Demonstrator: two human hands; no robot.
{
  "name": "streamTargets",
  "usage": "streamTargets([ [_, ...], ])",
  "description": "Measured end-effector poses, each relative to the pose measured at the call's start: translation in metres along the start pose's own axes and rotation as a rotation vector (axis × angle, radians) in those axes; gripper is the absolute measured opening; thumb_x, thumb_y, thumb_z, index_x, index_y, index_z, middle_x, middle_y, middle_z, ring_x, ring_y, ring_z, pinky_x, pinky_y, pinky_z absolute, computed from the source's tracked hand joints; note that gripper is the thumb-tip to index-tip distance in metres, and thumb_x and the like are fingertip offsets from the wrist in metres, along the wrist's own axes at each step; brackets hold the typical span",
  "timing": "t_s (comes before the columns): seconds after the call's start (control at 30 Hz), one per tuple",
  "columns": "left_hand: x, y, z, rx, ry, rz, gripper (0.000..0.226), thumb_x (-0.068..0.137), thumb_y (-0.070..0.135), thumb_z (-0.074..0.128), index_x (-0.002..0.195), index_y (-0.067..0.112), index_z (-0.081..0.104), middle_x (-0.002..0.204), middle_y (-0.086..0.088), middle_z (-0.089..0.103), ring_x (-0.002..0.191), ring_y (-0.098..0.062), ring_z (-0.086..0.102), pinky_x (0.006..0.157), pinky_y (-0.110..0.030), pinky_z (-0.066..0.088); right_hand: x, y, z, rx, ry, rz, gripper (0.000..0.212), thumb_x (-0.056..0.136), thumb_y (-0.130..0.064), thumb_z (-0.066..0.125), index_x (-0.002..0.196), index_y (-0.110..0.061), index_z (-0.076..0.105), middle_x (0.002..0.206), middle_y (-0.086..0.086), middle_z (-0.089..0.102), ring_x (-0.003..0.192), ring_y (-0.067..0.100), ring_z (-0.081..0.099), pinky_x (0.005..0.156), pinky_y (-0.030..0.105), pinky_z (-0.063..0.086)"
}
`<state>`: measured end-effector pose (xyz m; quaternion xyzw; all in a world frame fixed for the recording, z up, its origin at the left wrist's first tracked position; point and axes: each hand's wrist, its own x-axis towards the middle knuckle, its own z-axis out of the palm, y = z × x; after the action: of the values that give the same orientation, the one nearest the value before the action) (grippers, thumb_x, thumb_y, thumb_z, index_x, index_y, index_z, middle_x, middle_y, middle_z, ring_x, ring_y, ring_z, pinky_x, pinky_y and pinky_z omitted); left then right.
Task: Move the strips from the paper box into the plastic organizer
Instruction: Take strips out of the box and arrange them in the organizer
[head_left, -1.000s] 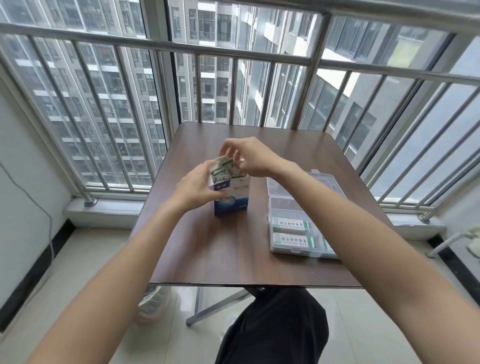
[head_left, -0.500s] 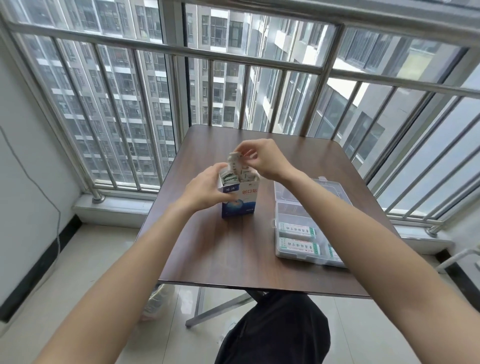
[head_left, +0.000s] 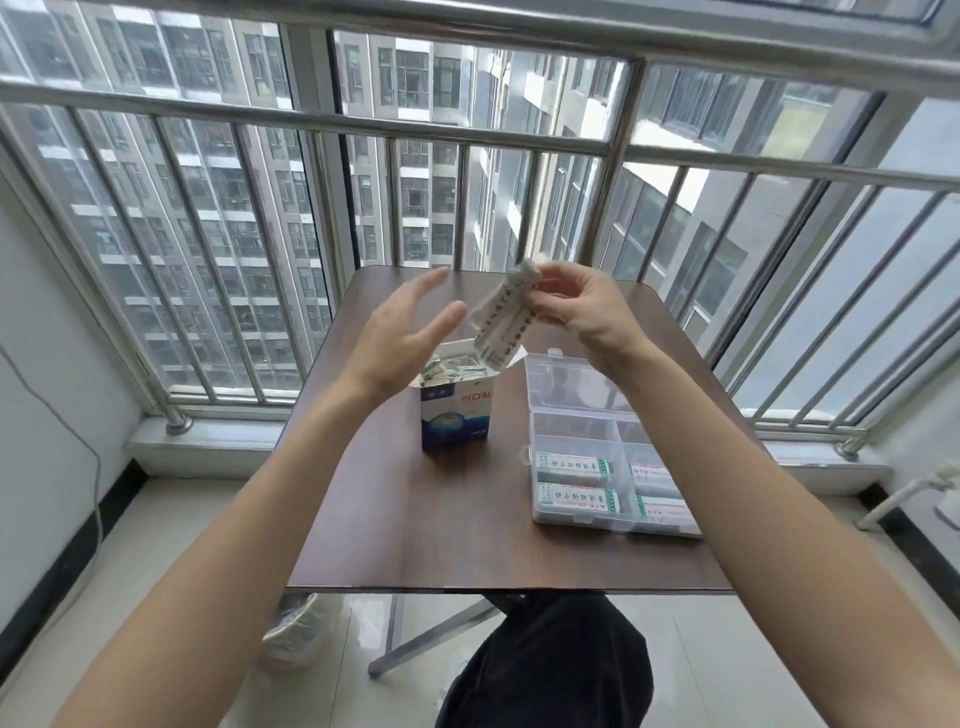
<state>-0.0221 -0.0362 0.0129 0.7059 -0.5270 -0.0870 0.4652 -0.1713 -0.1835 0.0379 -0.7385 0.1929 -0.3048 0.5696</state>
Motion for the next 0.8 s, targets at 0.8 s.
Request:
streamTargets([
  [0.8, -0.008, 0.038, 0.153, -0.453, -0.632, -0.321, 0.017, 0.088, 0.021, 0.062, 0.1, 0.009, 0.064, 0.081, 0.0, 0.07, 0.069, -0.007, 0.066, 0.063, -0.02, 0.054, -0.114, 0.07, -0.094, -0.176, 0.211, 0.225, 0.034, 0.078, -0.005, 0.074, 0.108, -0.01, 0.061, 0.068, 0.007, 0.068, 0.059, 0.013, 0.059, 0.055, 0.022, 0.047],
])
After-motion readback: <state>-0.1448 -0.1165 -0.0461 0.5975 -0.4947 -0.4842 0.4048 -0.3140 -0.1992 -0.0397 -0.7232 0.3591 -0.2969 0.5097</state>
